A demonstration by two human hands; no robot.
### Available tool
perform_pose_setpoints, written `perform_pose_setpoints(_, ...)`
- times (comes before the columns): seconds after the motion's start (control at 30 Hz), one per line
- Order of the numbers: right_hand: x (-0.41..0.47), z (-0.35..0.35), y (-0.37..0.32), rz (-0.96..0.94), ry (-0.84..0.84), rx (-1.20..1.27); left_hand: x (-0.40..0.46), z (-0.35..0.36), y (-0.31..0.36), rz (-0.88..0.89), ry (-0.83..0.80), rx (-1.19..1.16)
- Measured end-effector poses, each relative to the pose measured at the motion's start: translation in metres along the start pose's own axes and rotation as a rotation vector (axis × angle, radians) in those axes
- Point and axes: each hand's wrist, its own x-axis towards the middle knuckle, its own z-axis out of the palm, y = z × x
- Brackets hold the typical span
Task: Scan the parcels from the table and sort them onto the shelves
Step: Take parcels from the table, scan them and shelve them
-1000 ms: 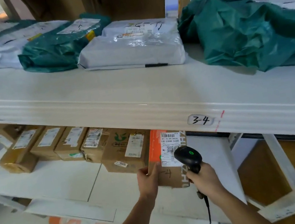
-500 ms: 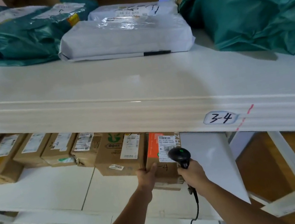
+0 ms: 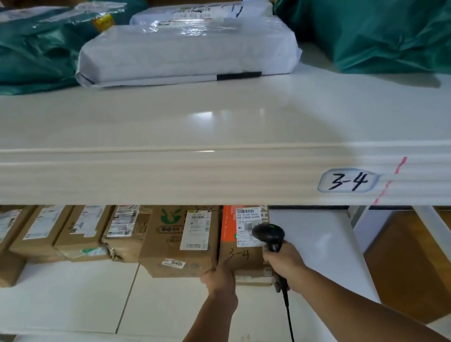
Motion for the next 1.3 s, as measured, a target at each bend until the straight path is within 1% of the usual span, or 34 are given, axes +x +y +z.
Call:
perform_pose_setpoints(0.1, 0.003, -0.002, 0.001, -0.059, 0.03, 0.023, -0.012, 0.0, 0.009, -0.013, -0.07, -0.037)
perform_pose_setpoints(0.17, -0.003, -0.007, 0.0, -0.099, 0.048, 0.023, -0.02, -0.005, 0.013, 0.0, -0.077, 0.005)
perform_pose_setpoints(0.37, -0.055, -0.033, -0.008, -0.193, 0.012, 0.028, -0.06, -0.017, 0.048, 0.138, -0.193, 0.348)
perform_pose_setpoints(0.47, -0.089, -0.045, -0.019, -0.221, -0.012, 0.057, -0.08, -0.016, 0.072, 0.314, -0.243, 0.66)
perform_pose_setpoints(0.57, -0.13, -0.052, -0.031, -0.283, 0.033, 0.021, -0.11, -0.015, 0.098, 0.516, -0.306, 0.971)
perform_pose_setpoints(0.7, -0.188, -0.046, -0.04, -0.347, 0.143, -0.043, -0.14, -0.023, 0.123, 0.741, -0.441, 1.267)
perform_pose_setpoints(0.77, -0.219, -0.038, -0.039, -0.355, 0.182, -0.026, -0.157, -0.033, 0.133, 0.849, -0.481, 1.41)
perform_pose_setpoints(0.87, -0.268, -0.023, -0.037, -0.352, 0.232, 0.024, -0.182, -0.049, 0.146, 0.961, -0.515, 1.558)
perform_pose_setpoints(1.03, -0.328, -0.008, -0.028, -0.348, 0.287, 0.075, -0.218, -0.07, 0.16, 1.073, -0.559, 1.671)
perform_pose_setpoints(1.17, -0.359, -0.007, -0.023, -0.344, 0.334, 0.063, -0.24, -0.078, 0.164, 1.148, -0.57, 1.63)
perform_pose_setpoints(1.3, -0.377, -0.011, -0.015, -0.317, 0.349, 0.082, -0.254, -0.084, 0.162, 1.145, -0.603, 1.612)
